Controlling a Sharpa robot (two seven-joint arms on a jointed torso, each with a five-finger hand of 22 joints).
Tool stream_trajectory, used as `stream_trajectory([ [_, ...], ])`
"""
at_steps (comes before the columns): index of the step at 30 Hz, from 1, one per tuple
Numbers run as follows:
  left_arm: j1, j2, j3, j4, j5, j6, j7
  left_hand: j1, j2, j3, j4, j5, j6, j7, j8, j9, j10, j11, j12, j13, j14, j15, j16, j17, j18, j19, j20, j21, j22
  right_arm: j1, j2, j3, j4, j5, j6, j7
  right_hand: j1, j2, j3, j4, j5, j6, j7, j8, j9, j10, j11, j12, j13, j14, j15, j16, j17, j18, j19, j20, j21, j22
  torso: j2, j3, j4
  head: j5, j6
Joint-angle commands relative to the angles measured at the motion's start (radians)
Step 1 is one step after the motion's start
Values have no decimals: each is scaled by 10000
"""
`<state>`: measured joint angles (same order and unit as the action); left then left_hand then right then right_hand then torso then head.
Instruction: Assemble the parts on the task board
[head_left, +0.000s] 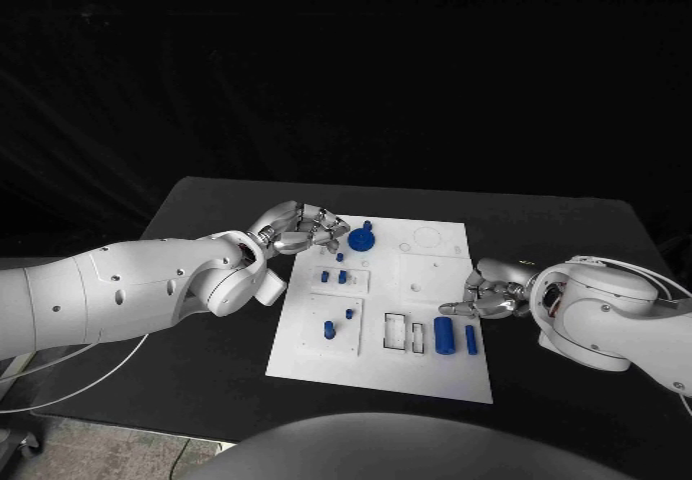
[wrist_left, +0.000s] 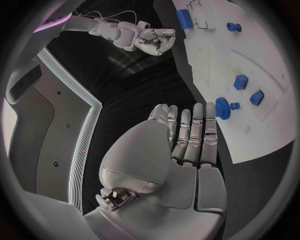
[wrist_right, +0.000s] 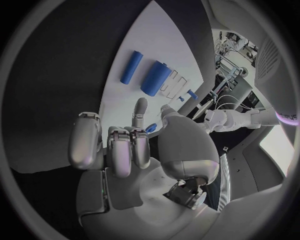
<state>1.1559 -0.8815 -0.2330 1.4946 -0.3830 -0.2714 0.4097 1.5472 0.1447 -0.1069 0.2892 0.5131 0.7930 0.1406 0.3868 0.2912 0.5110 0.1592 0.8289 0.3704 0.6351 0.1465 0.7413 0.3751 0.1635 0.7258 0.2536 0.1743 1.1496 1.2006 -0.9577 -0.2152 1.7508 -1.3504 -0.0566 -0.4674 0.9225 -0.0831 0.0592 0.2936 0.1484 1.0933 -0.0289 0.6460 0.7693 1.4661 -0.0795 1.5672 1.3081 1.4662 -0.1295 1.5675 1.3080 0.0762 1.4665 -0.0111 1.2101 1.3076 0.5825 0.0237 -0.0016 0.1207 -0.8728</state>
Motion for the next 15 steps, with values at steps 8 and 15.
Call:
stream_trajectory([
  [8,-19,37,4,-16,40,289,-14,16,79,85,6,74,-21,15,68,-12,52,13,-27,-27,41,12,71,-12,115,60,-19,-1,17,-213,224,2,37,-914,671,-772,-329,-83,218,1,-321,229,8,-377,-83,1047,-61,36,2627,1046,-44,33,2628,-166,260,-86,459,1860,2,1,-7,-2,2],
  [15,-30,42,4,-23,40,335,-68,43,79,103,0,87,-24,15,78,-12,59,21,-32,-41,40,9,76,-16,115,64,-22,3,27,-311,355,2,39,-1019,757,-906,-500,-80,317,-3,-761,388,20,-723,-161,1047,-58,36,2627,1046,-45,33,2628,-195,276,-93,696,1896,0,3,-2,5,2],
])
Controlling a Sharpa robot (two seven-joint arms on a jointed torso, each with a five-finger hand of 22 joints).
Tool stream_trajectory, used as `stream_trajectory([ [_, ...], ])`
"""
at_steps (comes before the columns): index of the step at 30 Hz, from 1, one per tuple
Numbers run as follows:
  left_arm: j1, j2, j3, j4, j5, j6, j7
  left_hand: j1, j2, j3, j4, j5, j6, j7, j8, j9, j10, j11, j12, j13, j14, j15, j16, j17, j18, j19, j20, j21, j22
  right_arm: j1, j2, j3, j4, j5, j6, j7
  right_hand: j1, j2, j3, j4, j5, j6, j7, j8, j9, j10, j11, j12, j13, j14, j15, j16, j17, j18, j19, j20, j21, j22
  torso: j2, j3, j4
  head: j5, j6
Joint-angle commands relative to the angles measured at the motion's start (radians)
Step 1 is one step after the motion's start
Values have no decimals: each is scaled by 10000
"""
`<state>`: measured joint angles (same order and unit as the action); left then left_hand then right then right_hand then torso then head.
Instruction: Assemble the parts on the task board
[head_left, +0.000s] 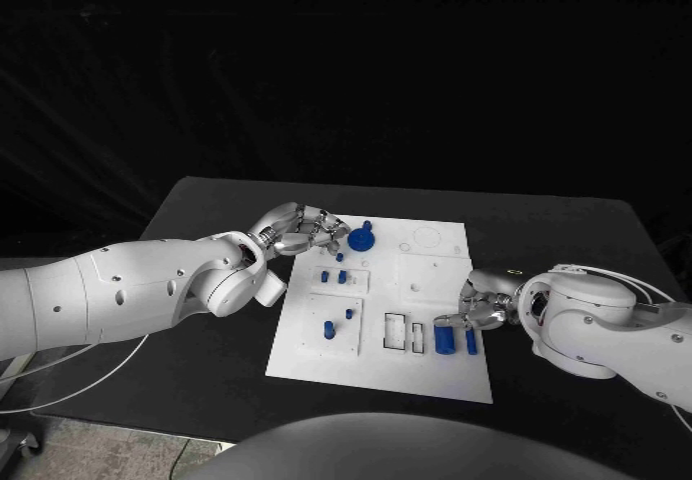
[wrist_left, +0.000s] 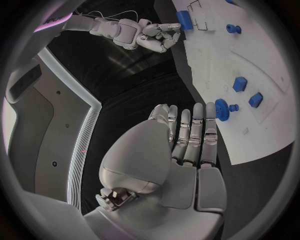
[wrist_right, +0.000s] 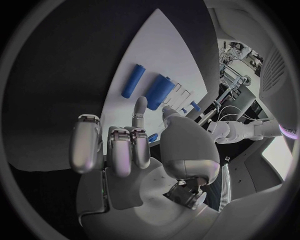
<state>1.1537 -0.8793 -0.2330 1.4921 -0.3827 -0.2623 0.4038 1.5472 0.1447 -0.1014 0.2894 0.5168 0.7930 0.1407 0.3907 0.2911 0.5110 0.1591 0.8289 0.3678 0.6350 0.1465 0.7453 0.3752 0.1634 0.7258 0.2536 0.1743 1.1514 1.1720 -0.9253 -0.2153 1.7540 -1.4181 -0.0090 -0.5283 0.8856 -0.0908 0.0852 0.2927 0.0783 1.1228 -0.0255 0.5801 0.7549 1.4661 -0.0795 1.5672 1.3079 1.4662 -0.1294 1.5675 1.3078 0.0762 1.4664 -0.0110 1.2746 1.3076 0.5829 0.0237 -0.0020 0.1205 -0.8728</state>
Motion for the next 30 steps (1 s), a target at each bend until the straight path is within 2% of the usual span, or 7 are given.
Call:
stream_trajectory([
  [1,-9,19,4,1,37,249,-14,43,79,48,-2,51,-24,15,39,-12,60,22,-31,-15,40,9,36,-17,117,64,-22,3,9,-30,41,3,5,-345,289,-302,-134,1,60,5,-70,99,-14,-71,-18,1047,-58,36,2629,1046,-47,33,2629,-198,279,-94,64,1899,-3,3,3,4,2],
  [9,-17,34,4,-15,37,321,-88,79,77,72,-7,65,-25,17,52,-11,72,36,-36,-32,38,6,43,-22,117,67,-24,6,22,-101,169,4,-11,-360,374,-344,-177,37,80,4,-144,173,-21,-122,-14,1047,-62,36,2629,1046,-52,33,2629,-216,302,-96,185,1924,-7,1,-3,3,2],
  [12,-25,51,4,-29,37,365,-136,107,72,90,-11,77,-29,22,61,-10,80,43,-41,-46,36,5,47,-26,116,68,-26,9,33,-134,241,4,-32,-361,353,-353,-148,118,126,-19,-136,219,-26,-167,-4,1047,-68,36,2629,1046,-57,33,2629,-213,294,-100,189,1919,-4,2,1,4,2],
  [30,-69,87,4,-89,37,504,-268,225,55,173,-19,154,-46,41,99,-8,111,75,-66,-108,33,5,69,-42,111,70,-34,23,82,-263,504,5,-202,-474,725,-690,775,205,278,-248,521,145,40,-706,77,1047,-16,36,2629,1021,-18,-38,2526,-143,116,-70,-60,1819,-9,3,-1,6,2],
])
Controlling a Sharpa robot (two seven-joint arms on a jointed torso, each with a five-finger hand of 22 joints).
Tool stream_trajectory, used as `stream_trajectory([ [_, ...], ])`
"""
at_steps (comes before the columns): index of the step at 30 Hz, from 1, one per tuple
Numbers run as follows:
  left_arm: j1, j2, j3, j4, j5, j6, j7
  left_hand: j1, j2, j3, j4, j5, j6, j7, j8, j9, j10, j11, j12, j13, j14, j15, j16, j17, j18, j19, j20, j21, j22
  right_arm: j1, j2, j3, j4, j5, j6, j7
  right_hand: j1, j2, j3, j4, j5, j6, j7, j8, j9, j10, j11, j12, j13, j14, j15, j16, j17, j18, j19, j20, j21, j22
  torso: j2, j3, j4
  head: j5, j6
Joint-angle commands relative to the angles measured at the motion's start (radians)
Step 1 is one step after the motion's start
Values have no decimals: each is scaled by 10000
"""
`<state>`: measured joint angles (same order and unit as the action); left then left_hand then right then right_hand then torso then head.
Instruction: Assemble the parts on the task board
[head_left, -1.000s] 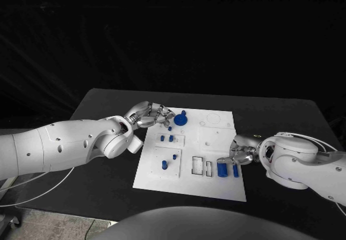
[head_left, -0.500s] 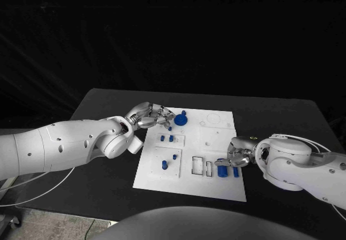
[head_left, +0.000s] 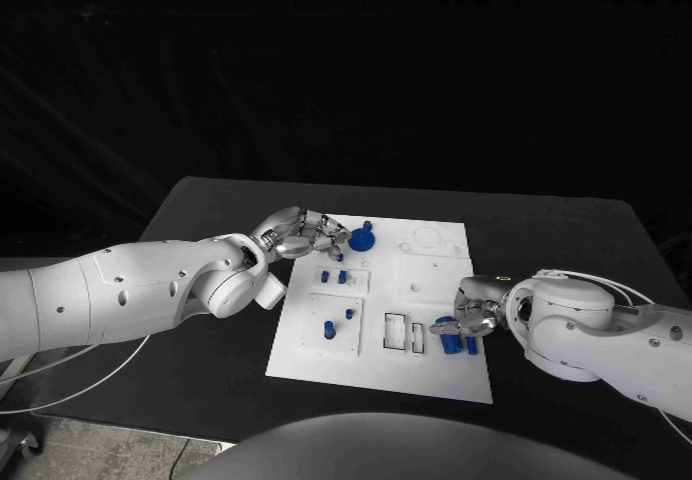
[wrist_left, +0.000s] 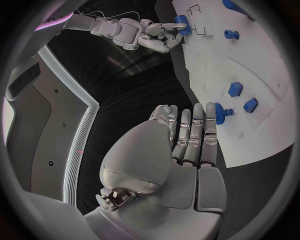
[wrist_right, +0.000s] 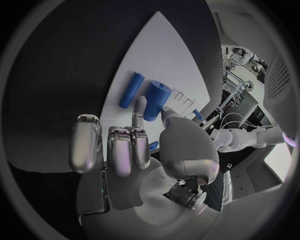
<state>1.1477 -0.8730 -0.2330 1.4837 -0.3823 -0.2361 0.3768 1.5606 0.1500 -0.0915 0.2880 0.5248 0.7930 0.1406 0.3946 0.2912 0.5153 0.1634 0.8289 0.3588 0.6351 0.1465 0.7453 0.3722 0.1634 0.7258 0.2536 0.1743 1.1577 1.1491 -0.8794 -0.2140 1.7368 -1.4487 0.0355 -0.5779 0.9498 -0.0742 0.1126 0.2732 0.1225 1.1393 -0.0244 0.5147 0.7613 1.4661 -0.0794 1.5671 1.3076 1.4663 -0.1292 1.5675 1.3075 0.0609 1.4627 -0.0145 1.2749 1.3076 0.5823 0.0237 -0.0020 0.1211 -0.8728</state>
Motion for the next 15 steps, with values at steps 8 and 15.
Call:
stream_trajectory([
  [8,-15,24,4,-4,27,273,-29,106,2,88,-5,84,-42,43,69,-7,80,40,-67,-26,35,5,74,-14,110,70,-35,25,26,-96,221,-8,-122,-176,210,-78,672,59,91,-366,882,-62,50,-288,93,1047,2,37,2632,1004,-6,-84,2463,34,90,-18,-147,1786,0,3,8,0,2],
  [15,-17,50,4,-22,25,311,-48,111,2,92,-5,86,-41,43,72,-6,84,42,-67,-29,36,5,76,-14,110,71,-35,26,29,-119,254,-8,-147,-177,258,4,1188,-18,264,-728,2131,-712,327,-1169,-159,1047,228,37,2632,1006,154,-83,2466,57,12,97,-283,1742,5,-1,1,16,2],
])
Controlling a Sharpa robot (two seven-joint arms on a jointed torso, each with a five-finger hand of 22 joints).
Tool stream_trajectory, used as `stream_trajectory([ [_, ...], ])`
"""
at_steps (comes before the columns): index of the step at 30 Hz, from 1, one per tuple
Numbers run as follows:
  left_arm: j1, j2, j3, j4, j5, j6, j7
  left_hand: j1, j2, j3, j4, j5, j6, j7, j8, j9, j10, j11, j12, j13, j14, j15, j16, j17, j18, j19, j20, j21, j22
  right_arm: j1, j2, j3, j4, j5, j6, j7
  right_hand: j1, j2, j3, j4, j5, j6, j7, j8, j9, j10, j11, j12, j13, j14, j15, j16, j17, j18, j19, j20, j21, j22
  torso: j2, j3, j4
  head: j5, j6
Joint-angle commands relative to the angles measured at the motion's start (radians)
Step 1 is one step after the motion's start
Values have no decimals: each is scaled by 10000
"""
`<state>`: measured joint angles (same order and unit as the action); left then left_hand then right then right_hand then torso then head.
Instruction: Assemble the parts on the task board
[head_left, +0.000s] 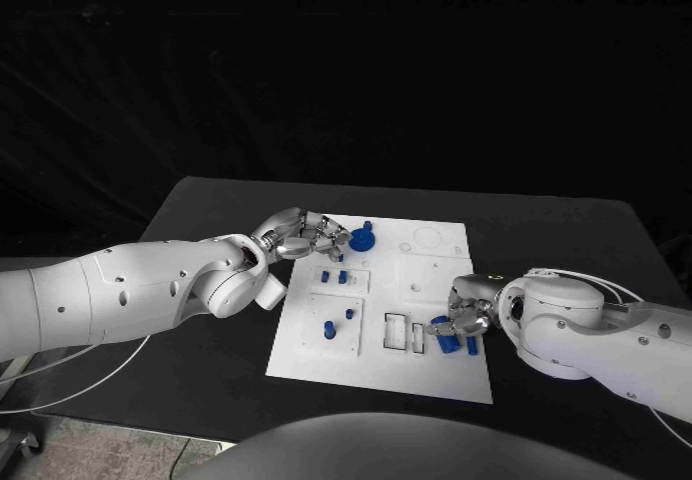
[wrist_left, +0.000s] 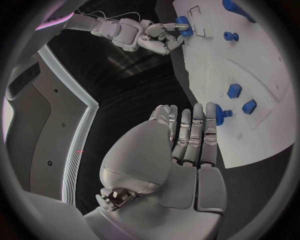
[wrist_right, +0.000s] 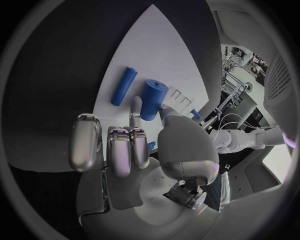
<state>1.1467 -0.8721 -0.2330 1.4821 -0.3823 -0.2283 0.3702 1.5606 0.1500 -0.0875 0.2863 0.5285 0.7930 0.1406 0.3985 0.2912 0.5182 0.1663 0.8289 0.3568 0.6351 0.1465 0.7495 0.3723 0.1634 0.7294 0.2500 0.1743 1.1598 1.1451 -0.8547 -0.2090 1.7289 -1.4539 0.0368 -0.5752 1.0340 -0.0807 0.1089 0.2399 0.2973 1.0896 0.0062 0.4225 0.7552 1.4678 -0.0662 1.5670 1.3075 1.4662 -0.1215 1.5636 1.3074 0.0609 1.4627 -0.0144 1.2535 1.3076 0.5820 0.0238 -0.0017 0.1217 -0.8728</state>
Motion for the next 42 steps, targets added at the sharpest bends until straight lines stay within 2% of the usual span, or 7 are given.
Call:
stream_trajectory([
  [1,-8,50,5,-12,25,242,15,120,1,59,11,53,-40,44,38,-6,61,15,-68,-13,36,5,36,-17,110,35,0,27,13,-80,9,-58,-72,-125,259,-16,442,36,350,-465,568,-291,54,-353,-137,1030,124,38,2633,1004,98,-51,2457,60,3,114,-89,1736,6,-1,-2,16,2],
  [6,-11,100,5,-43,25,306,-10,144,0,80,9,65,-40,46,49,-4,74,20,-71,-26,34,6,40,-21,108,34,-1,29,24,-85,46,-58,-110,-127,365,-4,703,-28,541,-714,1199,-597,199,-814,-285,1030,237,38,2633,975,210,-135,2339,103,-86,224,-307,1675,-1,4,-6,33,2],
  [10,-14,98,5,-29,22,308,0,176,-4,105,4,78,-42,47,61,-3,85,23,-77,-41,30,7,42,-26,106,32,-3,32,36,-86,78,-58,-121,-170,479,-24,1020,-96,698,-1021,1593,-634,185,-825,-179,1030,209,38,2633,967,197,-161,2304,122,-108,243,-359,1661,1,4,-1,28,2],
  [16,-15,67,5,-22,20,281,-15,202,-8,126,1,92,-43,47,71,-1,94,23,-82,-54,27,8,45,-30,105,31,-5,34,47,-87,92,-57,-109,-258,370,115,1271,-239,1265,-1445,4169,-876,134,-527,369,1030,139,38,2633,962,141,-180,2283,129,-115,185,-386,1658,2,8,-3,35,2],
  [21,-15,57,5,-13,19,275,-37,202,-8,126,1,92,-43,47,71,-1,94,23,-82,-54,27,8,45,-30,105,31,-5,34,47,-66,11,-50,-14,345,-195,296,1018,-295,1697,-1448,5413,-943,120,-297,739,1030,166,38,2633,961,152,-188,2274,120,-99,197,-371,1664,4,2,-5,83,2],
  [32,-19,104,5,-36,19,327,-114,236,-21,153,0,119,-42,51,88,2,111,22,-89,-73,23,8,49,-36,102,27,-7,37,64,399,-202,-35,124,3781,-867,542,845,-181,1954,-1398,5292,-936,131,-133,968,1030,193,38,2633,952,174,-218,2234,123,-89,217,-381,1661,-6,0,-7,53,2],
  [42,-37,146,5,-48,1,434,-195,265,-20,186,6,141,-37,58,108,6,146,28,-87,-91,28,6,58,-42,100,20,-10,39,82,485,-36,-36,-20,5369,-520,453,822,-119,2051,-1392,5300,-968,138,-111,1015,1030,195,38,2633,957,175,-201,2258,132,-103,220,-422,1650,9,2,2,-40,2],
])
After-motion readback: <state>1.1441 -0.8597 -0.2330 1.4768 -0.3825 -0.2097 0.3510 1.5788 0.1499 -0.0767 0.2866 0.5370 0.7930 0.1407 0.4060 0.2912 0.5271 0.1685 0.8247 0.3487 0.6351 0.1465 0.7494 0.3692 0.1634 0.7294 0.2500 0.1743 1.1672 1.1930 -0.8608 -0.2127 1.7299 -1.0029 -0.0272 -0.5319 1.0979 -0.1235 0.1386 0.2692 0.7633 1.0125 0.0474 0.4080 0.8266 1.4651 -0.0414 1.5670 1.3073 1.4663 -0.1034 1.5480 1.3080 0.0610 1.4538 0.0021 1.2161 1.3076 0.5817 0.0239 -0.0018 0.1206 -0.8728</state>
